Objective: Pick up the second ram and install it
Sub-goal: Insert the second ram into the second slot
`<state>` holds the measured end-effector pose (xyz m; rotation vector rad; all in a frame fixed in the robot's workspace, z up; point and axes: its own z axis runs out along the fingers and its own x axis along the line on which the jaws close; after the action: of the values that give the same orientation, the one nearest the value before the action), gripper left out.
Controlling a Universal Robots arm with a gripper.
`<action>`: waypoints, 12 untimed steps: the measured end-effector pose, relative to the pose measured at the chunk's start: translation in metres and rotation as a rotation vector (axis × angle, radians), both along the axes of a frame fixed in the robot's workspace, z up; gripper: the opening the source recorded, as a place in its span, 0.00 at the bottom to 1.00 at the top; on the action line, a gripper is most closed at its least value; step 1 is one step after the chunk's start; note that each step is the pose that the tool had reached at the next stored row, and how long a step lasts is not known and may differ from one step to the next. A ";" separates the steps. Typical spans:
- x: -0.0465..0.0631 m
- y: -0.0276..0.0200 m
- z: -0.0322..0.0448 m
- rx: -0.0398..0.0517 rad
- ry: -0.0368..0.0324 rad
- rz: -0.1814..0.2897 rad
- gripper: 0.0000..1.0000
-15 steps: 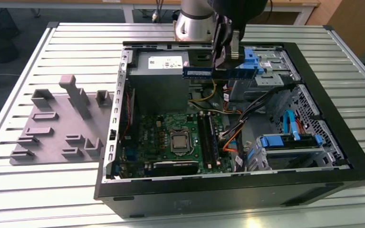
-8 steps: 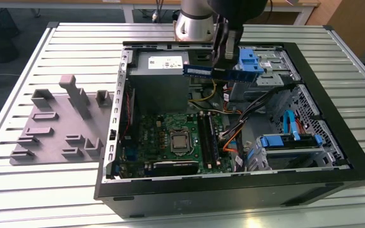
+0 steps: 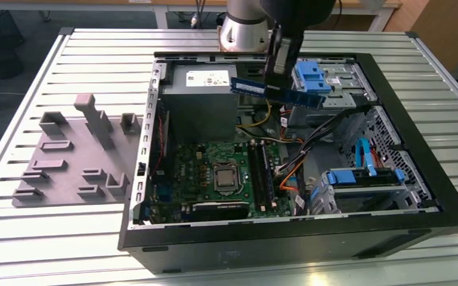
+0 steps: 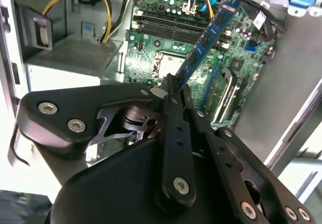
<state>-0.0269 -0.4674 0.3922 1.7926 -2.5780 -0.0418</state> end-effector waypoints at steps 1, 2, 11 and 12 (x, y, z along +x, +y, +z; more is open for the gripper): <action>0.000 0.0000 -0.0001 0.0000 0.0000 -0.018 0.14; 0.000 0.0000 -0.0003 0.0000 0.0000 -0.036 0.14; 0.000 0.0000 -0.0015 0.0000 0.0000 -0.200 0.14; 0.000 0.0000 -0.0016 -0.0001 0.0000 -0.218 0.14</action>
<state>-0.0269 -0.4674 0.3907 1.5023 -2.7605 -0.0418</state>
